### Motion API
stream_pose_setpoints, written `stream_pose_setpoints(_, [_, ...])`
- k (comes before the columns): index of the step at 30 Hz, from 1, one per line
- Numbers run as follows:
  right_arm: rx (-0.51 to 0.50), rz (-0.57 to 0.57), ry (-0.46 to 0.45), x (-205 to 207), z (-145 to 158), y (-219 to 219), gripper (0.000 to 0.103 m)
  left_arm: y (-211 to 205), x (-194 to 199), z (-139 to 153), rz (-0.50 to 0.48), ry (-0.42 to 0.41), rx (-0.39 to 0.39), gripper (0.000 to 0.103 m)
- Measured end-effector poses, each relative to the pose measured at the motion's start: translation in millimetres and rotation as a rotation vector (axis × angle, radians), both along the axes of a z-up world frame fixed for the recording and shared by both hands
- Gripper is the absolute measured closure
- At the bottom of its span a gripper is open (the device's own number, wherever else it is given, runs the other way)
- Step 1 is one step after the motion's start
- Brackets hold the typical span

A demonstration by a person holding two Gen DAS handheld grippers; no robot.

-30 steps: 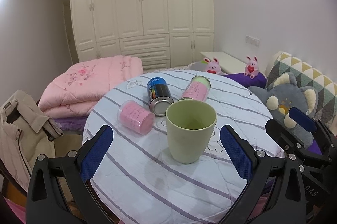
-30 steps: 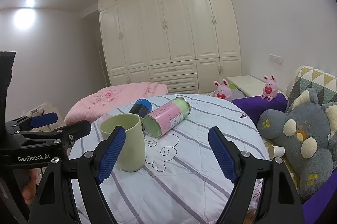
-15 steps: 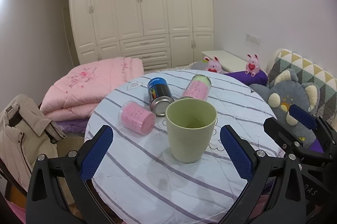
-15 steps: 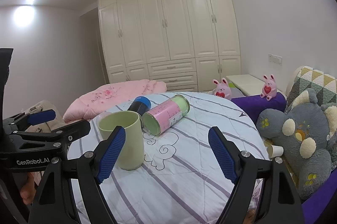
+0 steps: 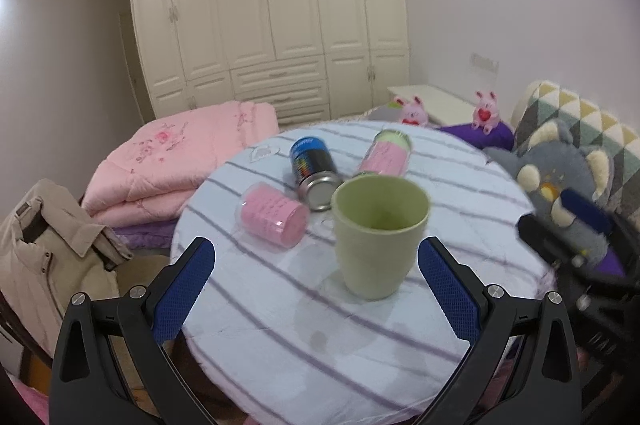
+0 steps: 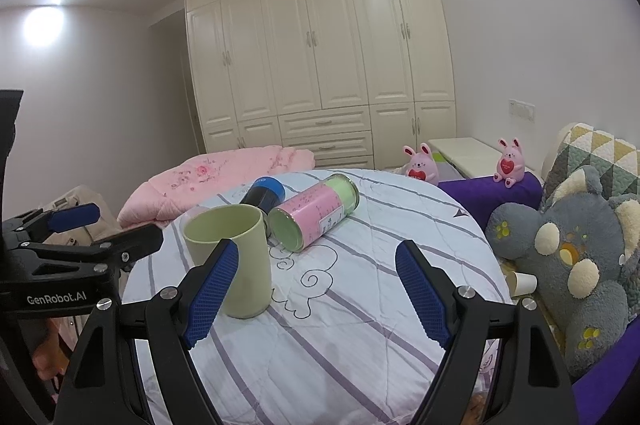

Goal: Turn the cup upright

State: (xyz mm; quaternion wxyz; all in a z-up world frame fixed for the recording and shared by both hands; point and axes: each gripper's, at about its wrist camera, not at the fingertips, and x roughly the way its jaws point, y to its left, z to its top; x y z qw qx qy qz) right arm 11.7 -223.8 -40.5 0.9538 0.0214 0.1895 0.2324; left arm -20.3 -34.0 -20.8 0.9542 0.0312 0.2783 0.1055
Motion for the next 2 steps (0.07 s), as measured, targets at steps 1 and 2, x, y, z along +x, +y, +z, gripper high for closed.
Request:
stream_pose_setpoints(1, [-0.002,0.000,0.002,0.7,-0.4,0.3,0.021,2.0,-0.3,-2.2,0.006,0.007,0.010,0.000])
stream_pose_setpoints(2, [-0.004,0.001,0.003,1.2,-0.8,0.8,0.021,4.6,-0.7,-4.7,0.011,0.017,0.017,0.000])
